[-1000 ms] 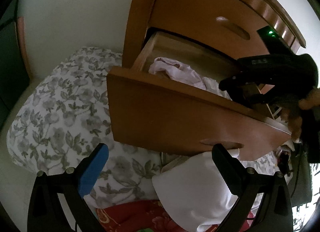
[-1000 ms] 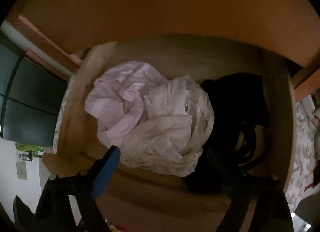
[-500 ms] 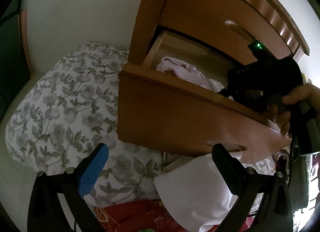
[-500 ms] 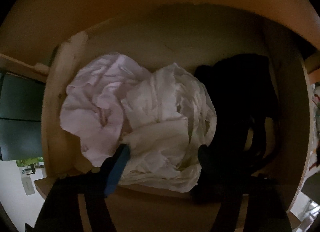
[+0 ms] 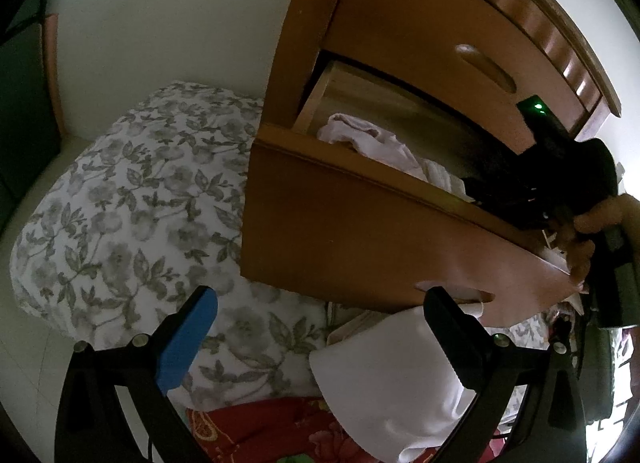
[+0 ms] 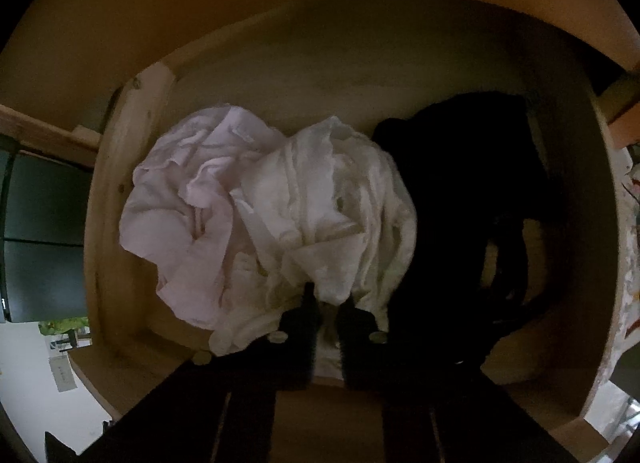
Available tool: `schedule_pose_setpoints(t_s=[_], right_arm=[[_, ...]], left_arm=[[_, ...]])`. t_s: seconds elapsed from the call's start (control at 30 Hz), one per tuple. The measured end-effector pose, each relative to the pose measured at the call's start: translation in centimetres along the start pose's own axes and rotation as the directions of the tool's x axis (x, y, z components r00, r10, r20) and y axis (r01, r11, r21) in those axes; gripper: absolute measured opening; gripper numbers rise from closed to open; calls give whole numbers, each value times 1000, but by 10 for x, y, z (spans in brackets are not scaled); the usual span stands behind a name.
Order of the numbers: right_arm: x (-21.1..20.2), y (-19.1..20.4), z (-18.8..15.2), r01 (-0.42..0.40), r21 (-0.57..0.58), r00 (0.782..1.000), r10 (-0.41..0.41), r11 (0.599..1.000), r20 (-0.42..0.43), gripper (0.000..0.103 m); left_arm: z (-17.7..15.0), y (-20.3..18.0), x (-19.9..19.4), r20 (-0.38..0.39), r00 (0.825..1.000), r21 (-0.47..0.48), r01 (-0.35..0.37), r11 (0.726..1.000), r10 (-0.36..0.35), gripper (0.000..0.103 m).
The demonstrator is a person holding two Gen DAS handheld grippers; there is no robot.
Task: Take underwear out of drawer
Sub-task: 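Grasp the white lace garment in the drawer with the right gripper, then lift the white lace garment out of the drawer with the right gripper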
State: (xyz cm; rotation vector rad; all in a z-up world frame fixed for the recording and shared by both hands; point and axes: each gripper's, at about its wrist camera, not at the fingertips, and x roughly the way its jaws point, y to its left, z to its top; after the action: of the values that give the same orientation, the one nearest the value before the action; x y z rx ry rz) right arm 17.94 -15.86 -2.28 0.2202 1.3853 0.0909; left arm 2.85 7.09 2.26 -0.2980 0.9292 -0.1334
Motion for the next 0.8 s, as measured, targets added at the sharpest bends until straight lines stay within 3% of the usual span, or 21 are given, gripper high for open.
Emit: schedule_pose_setpoints(t_s=[0.3, 0.8], right_arm=[[-43, -14, -26, -40, -21, 992, 43, 999, 120, 6], [-156, 0, -74, -152, -86, 917, 173, 985, 360, 5]], left_arm=[[-1, -1, -2, -9, 1000, 2, -17, 1000, 17, 103], [-7, -6, -24, 15, 1000, 15, -10, 1000, 9, 103]])
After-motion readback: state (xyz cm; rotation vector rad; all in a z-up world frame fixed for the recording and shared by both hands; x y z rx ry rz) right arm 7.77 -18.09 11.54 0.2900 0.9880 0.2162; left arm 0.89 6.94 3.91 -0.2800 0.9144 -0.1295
